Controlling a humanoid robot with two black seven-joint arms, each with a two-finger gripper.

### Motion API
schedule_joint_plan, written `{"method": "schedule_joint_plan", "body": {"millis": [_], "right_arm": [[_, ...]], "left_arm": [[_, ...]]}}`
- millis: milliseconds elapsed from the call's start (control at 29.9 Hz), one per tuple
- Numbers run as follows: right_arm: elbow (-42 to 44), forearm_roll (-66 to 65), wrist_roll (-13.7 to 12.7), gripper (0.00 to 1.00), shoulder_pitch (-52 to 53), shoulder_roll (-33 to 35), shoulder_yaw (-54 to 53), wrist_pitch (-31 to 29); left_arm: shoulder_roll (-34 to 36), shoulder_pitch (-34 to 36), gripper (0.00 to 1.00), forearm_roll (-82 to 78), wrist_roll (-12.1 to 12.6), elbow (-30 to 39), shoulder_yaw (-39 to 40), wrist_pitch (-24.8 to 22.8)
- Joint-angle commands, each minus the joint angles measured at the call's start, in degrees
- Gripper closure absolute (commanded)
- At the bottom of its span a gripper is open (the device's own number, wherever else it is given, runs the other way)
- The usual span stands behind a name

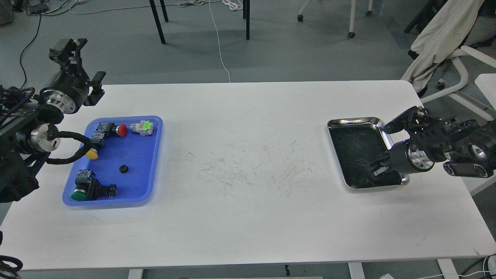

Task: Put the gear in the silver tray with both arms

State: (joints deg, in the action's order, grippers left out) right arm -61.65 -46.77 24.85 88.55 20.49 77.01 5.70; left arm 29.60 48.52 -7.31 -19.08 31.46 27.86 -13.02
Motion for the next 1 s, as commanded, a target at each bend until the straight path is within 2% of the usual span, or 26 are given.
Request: {"method": "schedule_joint_plan", "body": {"millis": [0, 167, 301, 435, 635, 869, 969], "right_arm": [[-0.1, 0.0, 0.0, 0.46, 0.3, 0.2, 0.0, 0.0], [-0.3, 0.2, -0.1, 0.43, 0.8, 0.2, -0.4, 0.1], [-0.1, 0.7, -0.4, 0.35, 1.8, 1.5, -5.3, 0.6], [0.0, 5.8, -0.9, 0.21, 1.8, 6.5, -16.5, -0.2], [0.2, 7.0, -1.1, 0.18, 1.9, 7.6, -20.8, 0.6], [0.1, 11.2, -1.2, 0.16, -0.5, 11.7, -33.5, 0.9], [0.0, 16.4, -1.2, 0.15, -2.3, 14.5, -40.2, 0.8]], "left_arm": [[0.0, 0.0, 0.02, -0.1, 0.0, 0.0, -0.1, 0.0], [0.0, 0.0, 0.02, -0.1, 0.0, 0.0, -0.1, 0.0], [0.0, -0.1, 0.02, -0.1, 0.0, 0.0, -0.1, 0.0], [0.9, -0.1, 0.02, -0.3, 0.2, 0.2, -0.3, -0.2], [3.2, 0.2, 0.02, -0.6, 0.6, 0.9, -0.6, -3.1], [7.7, 0.4, 0.02, -0.6, 0.1, 3.2, -4.0, -6.5], [11.2, 0.3, 0.02, -0.5, 0.1, 7.1, -3.9, -8.7]]}}
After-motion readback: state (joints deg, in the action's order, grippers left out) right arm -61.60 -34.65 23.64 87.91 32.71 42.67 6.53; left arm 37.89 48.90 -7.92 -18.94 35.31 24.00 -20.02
